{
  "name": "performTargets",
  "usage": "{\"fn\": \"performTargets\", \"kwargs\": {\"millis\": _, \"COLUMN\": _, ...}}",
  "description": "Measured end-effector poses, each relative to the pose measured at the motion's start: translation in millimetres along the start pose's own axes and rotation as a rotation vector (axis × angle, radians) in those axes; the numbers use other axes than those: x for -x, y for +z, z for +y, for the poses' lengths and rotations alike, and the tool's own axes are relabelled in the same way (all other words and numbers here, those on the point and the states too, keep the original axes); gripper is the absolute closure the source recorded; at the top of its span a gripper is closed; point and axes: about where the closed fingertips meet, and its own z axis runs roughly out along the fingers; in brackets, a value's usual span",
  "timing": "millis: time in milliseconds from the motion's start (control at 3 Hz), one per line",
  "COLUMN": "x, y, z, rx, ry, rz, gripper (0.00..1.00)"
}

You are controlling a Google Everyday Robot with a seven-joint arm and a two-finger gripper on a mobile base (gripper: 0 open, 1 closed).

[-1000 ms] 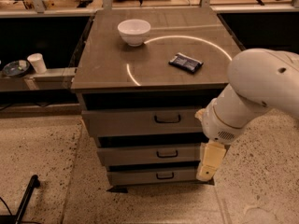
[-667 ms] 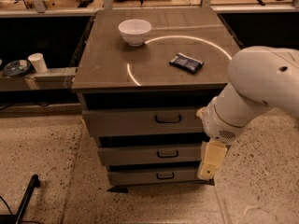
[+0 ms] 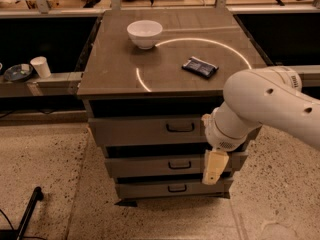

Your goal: Open top drawer

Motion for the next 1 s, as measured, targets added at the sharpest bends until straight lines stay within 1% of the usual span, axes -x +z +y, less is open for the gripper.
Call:
{"fn": "performTargets", "kwargs": {"millis": 333, "x": 1, "y": 25, "z": -30, "rx": -0.054, "ry": -0.028, "rz": -0.006, "gripper": 0.00}}
{"fn": "performTargets", "kwargs": {"millis": 667, "x": 4, "y": 41, "z": -57, "rx": -0.086, "ry": -0.044, "rz": -0.020, "gripper": 0.00}}
{"fn": "performTargets", "kwargs": {"millis": 1000, "x": 3, "y": 66, "z": -79, "rx": -0.086, "ry": -0.041, "rz": -0.024, "gripper": 0.00}}
